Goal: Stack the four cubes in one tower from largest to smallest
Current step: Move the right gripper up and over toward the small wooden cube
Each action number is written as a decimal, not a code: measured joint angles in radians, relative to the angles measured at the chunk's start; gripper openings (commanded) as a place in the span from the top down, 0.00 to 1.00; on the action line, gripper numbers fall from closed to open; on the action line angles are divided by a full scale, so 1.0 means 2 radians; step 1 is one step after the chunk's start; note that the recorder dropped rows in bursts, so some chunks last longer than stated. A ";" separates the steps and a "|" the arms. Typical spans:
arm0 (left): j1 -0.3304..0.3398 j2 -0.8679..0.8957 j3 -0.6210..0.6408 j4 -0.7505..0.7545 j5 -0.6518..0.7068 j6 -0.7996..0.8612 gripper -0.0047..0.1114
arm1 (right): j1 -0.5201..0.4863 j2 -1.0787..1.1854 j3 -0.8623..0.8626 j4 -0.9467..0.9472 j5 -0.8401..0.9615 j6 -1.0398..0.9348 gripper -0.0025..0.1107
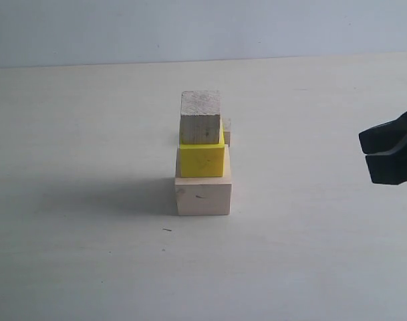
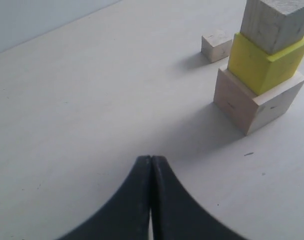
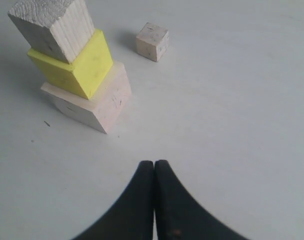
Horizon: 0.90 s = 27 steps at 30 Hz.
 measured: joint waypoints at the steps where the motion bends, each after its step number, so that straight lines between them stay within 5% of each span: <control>1: 0.000 0.000 0.001 -0.002 0.000 0.000 0.96 | 0.000 0.000 0.000 0.000 -0.002 0.000 0.98; 17: 0.000 0.023 0.002 -0.025 -0.003 -0.002 0.96 | 0.000 0.000 0.000 -0.023 -0.012 0.000 0.98; 27: 0.000 0.023 0.002 -0.052 -0.003 -0.002 0.96 | 0.000 0.049 -0.023 -0.063 -0.095 0.071 0.98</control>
